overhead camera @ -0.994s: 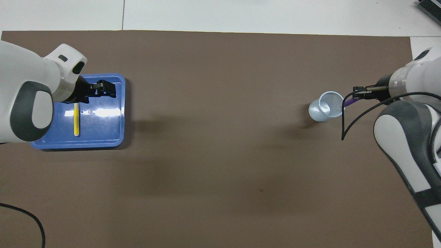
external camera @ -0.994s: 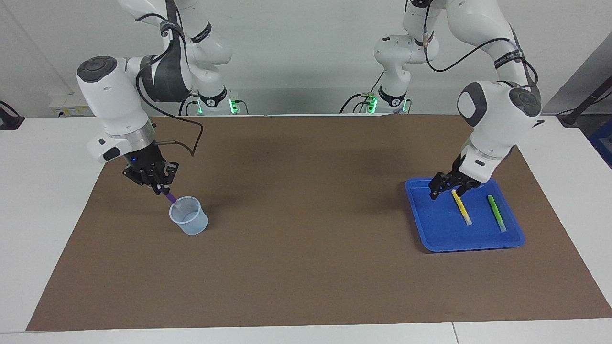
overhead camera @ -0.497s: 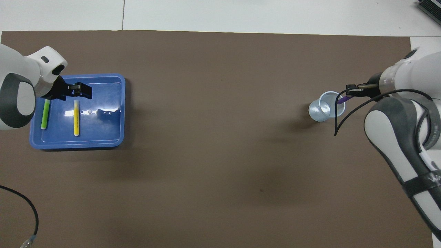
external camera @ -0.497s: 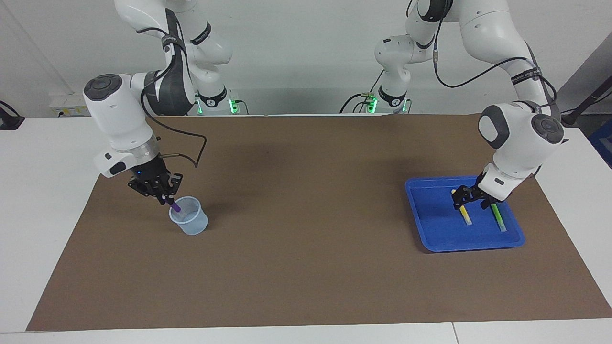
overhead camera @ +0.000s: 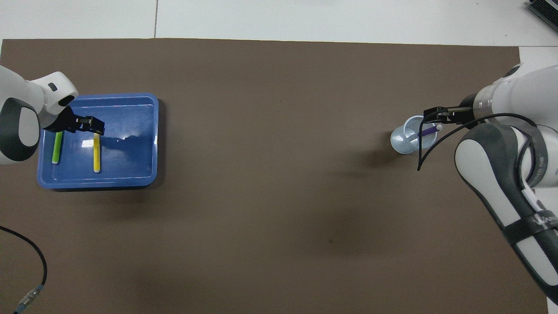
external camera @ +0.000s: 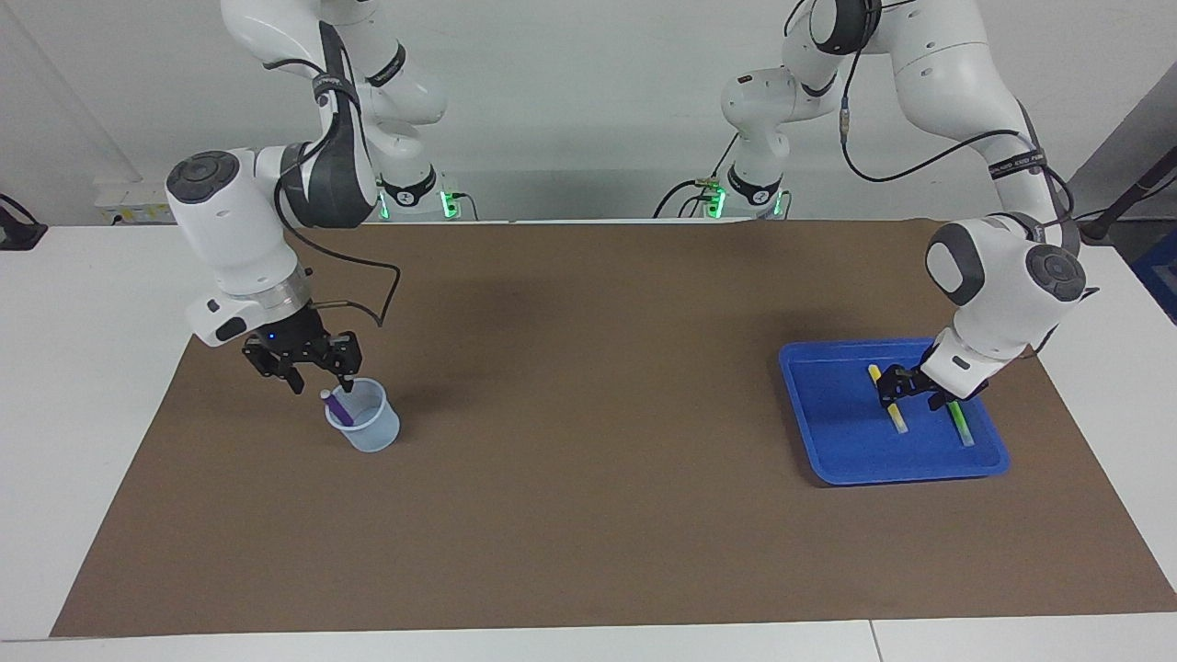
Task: Transfer and insert pens with both arms
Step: 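Insert the purple pen into the cup while the left gripper reaches the yellow pen, then grasp the yellow pen with the left gripper while the right gripper withdraws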
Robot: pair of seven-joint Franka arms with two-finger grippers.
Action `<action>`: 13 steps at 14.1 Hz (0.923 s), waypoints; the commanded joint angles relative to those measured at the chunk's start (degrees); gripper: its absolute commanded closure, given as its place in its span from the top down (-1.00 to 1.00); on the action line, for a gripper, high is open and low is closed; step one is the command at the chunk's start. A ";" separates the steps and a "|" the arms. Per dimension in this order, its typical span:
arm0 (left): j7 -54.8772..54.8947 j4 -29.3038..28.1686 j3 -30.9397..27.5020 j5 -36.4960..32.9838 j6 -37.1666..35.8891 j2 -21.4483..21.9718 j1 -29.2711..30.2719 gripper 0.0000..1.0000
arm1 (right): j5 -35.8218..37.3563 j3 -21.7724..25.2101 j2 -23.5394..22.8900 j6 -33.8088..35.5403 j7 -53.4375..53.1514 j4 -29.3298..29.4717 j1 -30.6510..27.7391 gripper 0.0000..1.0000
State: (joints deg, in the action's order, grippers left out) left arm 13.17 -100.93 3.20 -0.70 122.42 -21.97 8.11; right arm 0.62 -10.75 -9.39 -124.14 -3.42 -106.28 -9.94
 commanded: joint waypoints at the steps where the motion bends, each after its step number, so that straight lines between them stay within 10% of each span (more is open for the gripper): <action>1: 1.69 -3.04 0.31 -1.15 3.26 0.43 1.20 0.51 | 0.00 -0.76 1.21 4.23 -3.95 1.16 0.62 1.00; 13: 3.36 -9.55 0.31 -1.15 7.40 2.11 2.17 -0.13 | -20.21 -3.58 4.73 12.00 -16.51 3.36 8.34 1.00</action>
State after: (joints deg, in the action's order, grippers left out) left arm 15.32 -108.00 3.16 -0.75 128.50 -21.68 9.06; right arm -17.20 -13.94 -4.97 -111.07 -16.50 -102.82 -3.60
